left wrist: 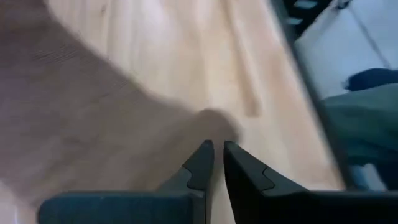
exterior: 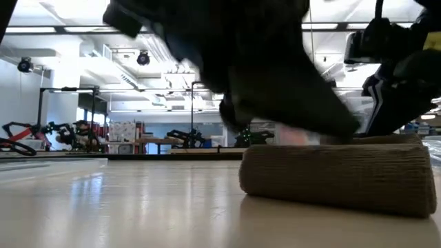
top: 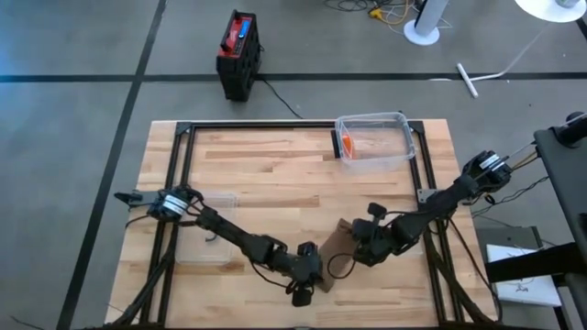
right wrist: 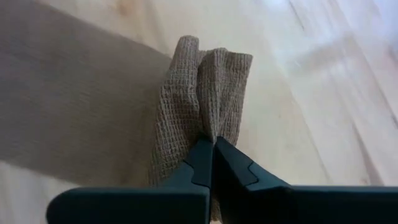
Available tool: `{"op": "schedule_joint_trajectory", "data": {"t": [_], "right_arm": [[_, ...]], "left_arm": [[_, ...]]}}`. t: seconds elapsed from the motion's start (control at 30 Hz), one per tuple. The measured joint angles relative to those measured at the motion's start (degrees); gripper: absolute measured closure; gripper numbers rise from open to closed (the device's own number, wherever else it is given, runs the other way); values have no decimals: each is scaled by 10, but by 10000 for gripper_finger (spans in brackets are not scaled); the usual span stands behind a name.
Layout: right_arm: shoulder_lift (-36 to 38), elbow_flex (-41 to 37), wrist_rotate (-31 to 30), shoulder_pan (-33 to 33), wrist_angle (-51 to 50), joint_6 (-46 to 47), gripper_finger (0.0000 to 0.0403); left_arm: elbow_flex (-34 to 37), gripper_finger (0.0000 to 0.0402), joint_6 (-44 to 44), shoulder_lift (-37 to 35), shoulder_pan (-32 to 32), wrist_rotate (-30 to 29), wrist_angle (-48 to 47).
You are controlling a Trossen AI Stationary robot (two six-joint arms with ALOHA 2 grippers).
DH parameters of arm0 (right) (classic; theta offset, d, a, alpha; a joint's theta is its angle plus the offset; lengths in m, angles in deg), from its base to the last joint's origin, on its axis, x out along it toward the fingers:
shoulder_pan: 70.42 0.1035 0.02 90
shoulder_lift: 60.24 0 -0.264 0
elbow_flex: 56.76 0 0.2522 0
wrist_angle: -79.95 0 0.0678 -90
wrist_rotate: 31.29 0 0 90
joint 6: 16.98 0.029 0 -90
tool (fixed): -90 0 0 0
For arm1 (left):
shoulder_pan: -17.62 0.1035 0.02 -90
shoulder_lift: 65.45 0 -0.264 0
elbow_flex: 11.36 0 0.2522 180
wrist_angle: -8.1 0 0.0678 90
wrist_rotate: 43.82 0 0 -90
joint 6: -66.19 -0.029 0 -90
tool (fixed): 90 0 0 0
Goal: Roll bandage
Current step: Roll the brown bandage
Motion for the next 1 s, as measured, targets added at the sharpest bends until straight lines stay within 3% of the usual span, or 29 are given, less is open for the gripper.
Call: {"op": "schedule_joint_trajectory", "data": {"t": [0.07, 0.17, 0.3, 0.4, 0.73, 1.0], "right_arm": [[0, 0, -9, 0, -30, 19, 403], [1, 0, -20, 0, -41, 26, 403], [1, 0, -19, 0, -12, 15, 403], [1, 0, -19, 0, 2, 6, 403], [2, 2, -12, 0, 28, -7, 403], [3, 4, 45, -1, -5, -74, 403]], "left_arm": [[-5, 368, -16, -20, 0, 1, -13], [-7, 357, -46, -42, 8, -47, -8], [-6, 342, -57, -26, 49, -86, 31], [-5, 334, -79, 6, 79, -88, 95], [-6, 342, -115, 99, 120, -72, 179], [-10, 359, -88, 165, 124, -47, 213]]}}
